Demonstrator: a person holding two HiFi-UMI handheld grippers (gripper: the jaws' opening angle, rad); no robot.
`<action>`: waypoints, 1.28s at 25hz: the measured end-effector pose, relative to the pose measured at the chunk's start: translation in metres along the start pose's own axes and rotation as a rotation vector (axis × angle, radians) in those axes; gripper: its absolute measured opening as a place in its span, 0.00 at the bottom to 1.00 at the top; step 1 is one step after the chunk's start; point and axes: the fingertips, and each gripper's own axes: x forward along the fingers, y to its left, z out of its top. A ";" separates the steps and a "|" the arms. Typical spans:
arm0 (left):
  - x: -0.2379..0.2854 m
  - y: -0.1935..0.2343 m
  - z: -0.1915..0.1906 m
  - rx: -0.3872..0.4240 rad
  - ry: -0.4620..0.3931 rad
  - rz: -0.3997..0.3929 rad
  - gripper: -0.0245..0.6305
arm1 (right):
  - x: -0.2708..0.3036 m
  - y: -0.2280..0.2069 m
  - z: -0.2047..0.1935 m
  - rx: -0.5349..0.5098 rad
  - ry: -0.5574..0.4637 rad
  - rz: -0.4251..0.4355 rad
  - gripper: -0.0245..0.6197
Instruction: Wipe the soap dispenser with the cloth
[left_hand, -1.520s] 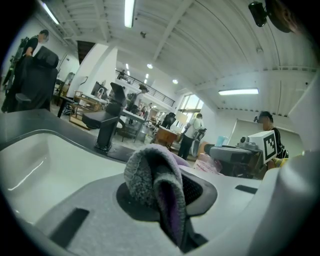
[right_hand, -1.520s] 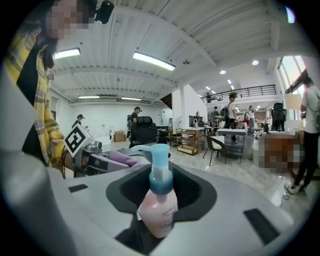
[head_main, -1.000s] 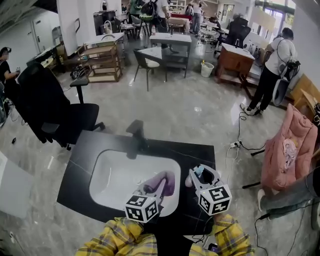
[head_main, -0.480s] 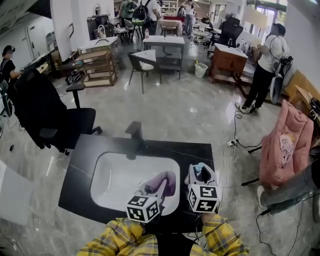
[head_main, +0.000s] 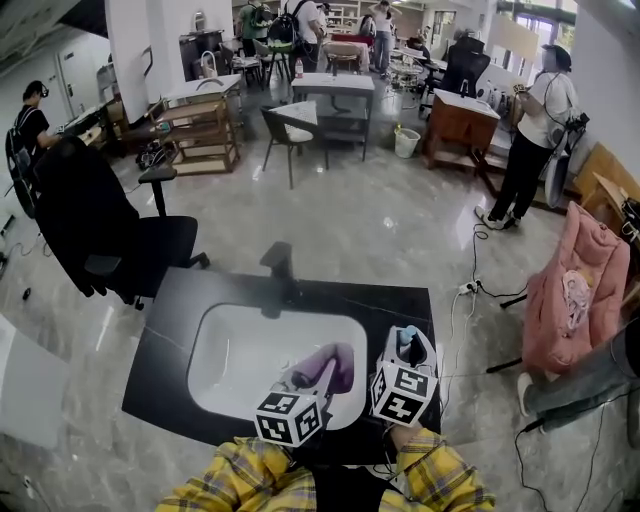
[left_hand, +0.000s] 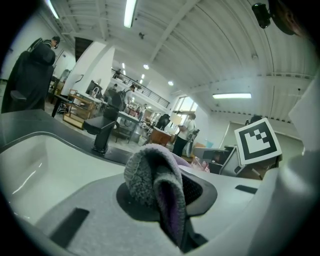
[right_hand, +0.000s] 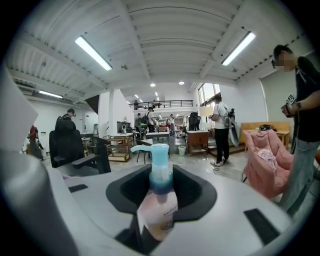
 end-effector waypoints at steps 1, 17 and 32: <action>0.000 -0.001 0.000 0.003 0.002 0.001 0.13 | 0.000 -0.001 0.000 0.002 0.002 -0.002 0.23; 0.033 -0.034 0.013 -0.010 0.003 -0.081 0.13 | -0.029 0.003 0.007 -0.098 -0.052 0.220 0.40; 0.069 -0.064 0.021 -0.021 0.024 -0.141 0.13 | -0.051 -0.032 -0.007 -0.031 -0.046 0.157 0.40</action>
